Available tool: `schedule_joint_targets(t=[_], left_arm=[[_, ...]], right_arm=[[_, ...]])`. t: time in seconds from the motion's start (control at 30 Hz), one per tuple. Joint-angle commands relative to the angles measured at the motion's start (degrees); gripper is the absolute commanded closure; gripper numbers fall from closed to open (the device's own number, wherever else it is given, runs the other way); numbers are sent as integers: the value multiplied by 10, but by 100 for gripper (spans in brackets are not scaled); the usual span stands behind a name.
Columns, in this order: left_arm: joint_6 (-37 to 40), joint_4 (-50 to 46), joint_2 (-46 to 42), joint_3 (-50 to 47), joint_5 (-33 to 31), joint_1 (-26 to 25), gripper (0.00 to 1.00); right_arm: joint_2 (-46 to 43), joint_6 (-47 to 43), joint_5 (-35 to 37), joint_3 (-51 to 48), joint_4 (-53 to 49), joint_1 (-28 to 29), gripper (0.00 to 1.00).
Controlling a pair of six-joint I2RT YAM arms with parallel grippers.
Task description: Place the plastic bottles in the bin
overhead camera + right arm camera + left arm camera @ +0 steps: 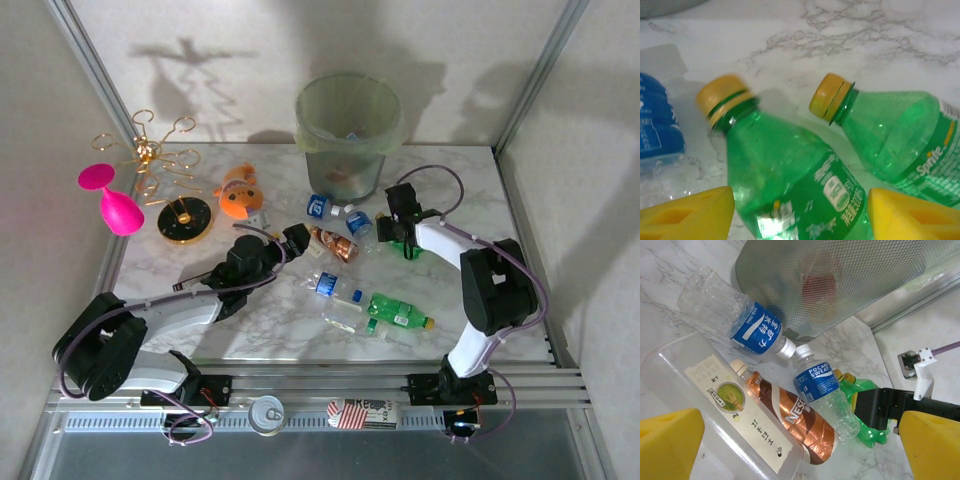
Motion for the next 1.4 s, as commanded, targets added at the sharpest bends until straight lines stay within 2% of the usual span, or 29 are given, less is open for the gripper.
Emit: schedule_joint_targets(t=[0.0,0.2,0.73,1.03,1.37], left_arm=[[-13,21,14,15,11,-5,0],[-17,25,33,28,24,-5,1],[-23,6,20,34,13,-11,1],[-24,5,24,44,12,-12,0],[-25,8,23,39,11,-13,1]], right_arm=[[-29,20,-28,-35,-10,0,29],[-54,33,-35,-78,8,0,29],[-2,43,-21,-70,36,0,30],[-32,44,-27,-78,43,0,44],[-109,48,-56,-98,72,-2,48]])
